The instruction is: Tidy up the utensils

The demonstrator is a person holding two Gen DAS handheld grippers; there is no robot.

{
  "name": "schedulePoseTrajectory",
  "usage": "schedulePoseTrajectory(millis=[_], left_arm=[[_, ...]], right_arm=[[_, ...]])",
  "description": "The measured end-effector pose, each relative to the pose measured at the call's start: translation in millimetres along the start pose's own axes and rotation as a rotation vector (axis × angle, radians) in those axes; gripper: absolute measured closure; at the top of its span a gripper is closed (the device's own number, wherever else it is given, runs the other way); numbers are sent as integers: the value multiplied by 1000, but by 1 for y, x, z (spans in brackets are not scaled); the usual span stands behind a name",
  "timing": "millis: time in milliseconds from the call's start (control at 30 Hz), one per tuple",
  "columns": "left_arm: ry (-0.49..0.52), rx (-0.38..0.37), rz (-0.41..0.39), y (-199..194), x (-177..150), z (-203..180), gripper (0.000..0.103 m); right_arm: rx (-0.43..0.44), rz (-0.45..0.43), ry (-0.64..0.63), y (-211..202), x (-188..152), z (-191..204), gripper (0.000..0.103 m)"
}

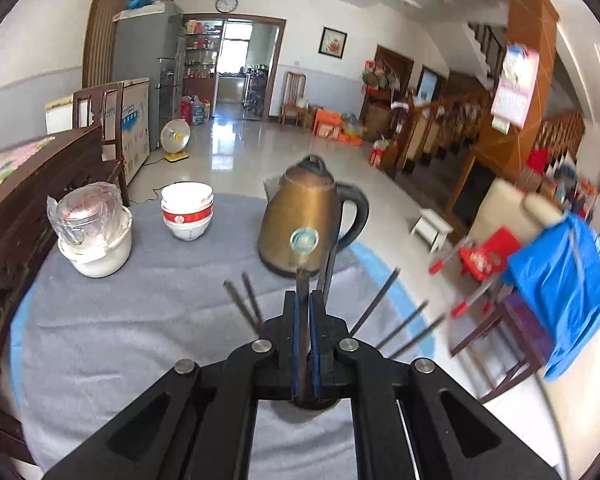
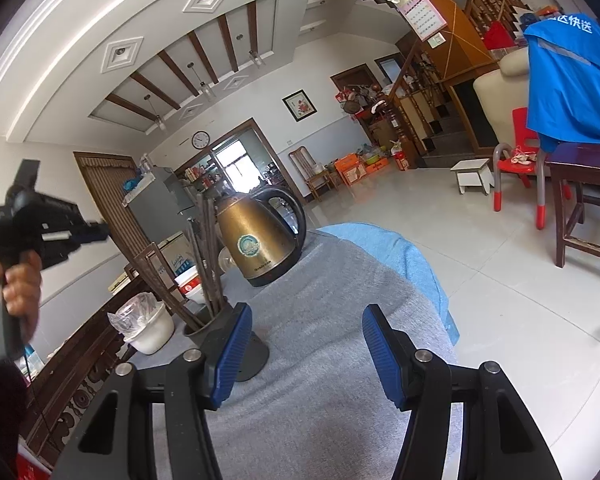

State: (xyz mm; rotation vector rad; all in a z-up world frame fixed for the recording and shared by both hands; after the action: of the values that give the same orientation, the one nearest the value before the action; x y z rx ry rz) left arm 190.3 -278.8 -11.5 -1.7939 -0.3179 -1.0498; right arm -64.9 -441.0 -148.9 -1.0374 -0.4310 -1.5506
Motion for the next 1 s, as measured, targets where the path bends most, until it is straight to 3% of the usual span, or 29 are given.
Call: schedulePoseTrajectory(millis=[67,133,300,433,533,700,1000], left_arm=[[29,-8,16,-4,-12,1,76],[44,0,13,-13,-23,6,49],[142,60,20,-42,-62,23,29],[222,199,5,-70,-95,47,19],[264,302,-29,-93,-111,64,17],[307,455,-125,-135,-115,83,11],[246,513,-235,-195,-114,111,6]], right_arm=[[6,-1,-5,-3,2,5,41],[10,-4,-18,-6,4,12,41],[34,-8,-63,-15,6,40,41],[62,3,-118,-20,1,75,37],[77,14,-160,-27,-6,101,36],[68,42,-181,-38,-8,126,35],[20,39,-257,-75,8,168,33]])
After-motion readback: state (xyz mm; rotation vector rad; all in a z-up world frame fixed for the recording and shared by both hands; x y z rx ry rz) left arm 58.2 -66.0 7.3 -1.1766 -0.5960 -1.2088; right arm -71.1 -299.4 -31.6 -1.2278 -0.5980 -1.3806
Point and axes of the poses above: each gripper's, at about its wrist camera, not at the fingertips, and y roughly the way its jaws point, z to its left, x to its top, the point moved 10 cm from there along y, roughly the way its jaws point, and after that the axes turned 4 degrees about x, right-handed, at the moved point
